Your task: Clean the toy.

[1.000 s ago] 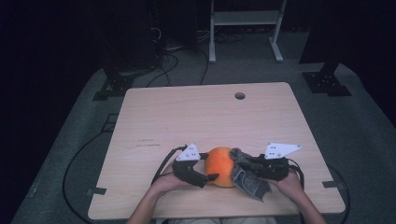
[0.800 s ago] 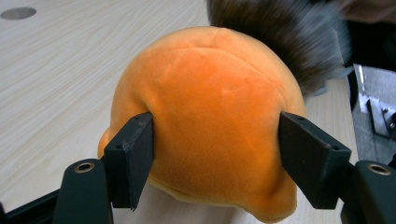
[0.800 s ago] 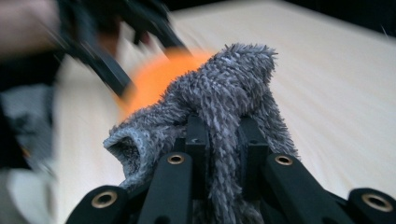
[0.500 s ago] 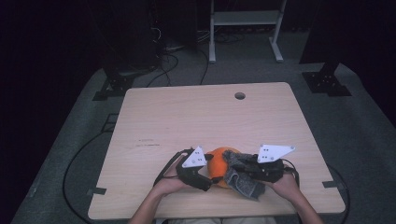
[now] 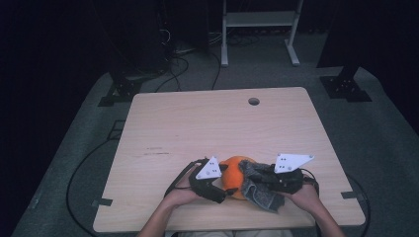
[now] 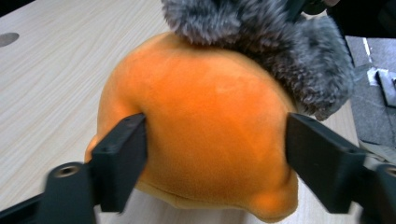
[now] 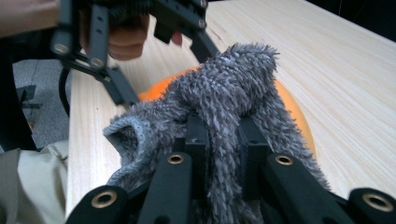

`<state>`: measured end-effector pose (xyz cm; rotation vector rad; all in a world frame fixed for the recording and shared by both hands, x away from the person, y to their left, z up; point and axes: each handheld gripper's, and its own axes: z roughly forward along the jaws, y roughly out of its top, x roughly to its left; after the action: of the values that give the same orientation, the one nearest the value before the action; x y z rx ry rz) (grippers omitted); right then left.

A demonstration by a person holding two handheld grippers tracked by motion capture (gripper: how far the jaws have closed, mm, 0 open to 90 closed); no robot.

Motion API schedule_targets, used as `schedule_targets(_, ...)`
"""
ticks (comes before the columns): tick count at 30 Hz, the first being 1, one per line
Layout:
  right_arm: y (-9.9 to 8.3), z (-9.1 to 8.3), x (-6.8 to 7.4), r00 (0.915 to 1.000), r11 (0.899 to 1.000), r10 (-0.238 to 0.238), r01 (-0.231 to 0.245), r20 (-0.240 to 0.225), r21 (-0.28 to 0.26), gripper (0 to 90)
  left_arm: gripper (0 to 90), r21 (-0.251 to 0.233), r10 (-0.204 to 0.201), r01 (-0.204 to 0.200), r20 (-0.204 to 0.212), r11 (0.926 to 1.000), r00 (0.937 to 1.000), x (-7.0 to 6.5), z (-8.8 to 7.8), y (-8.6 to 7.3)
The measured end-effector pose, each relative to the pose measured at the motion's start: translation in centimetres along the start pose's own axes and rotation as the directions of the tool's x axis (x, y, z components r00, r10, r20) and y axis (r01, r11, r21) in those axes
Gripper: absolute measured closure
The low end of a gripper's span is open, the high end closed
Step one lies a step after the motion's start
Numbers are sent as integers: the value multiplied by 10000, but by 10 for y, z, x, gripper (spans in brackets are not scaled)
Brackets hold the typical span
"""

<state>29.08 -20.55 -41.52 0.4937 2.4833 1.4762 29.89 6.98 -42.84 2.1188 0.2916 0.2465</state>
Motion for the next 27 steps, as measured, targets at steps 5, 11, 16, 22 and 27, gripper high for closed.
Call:
schedule_targets(5, -1, -4, 1, 9998, 10000, -35, 35, 190, 38, 770, 117, -309, -284, 292, 247, 9991, 9993, 2, -3, 1)
schedule_targets(11, 3, -7, 2, 9977, 9990, -289, 268, 621, 346, 769, 235, -216, -417, 412, -188, 9989, 9990, 0, 2, 1)
schedule_targets(16, 31, -5, 24, 9955, 9956, -936, 936, 170, 3, 770, 251, -344, 262, -271, -269, 9990, 9993, -8, 4, 7)
schedule_targets(22, 28, 8, 23, 9954, 9942, -957, 951, 94, 506, 774, 256, -36, 666, -667, -255, 9978, 9975, -13, 3, 3)
schedule_targets(27, 12, -5, 6, 9972, 9979, -382, 348, 648, 538, 776, 247, -155, 453, -456, -181, 9988, 9988, -10, 3, 2)
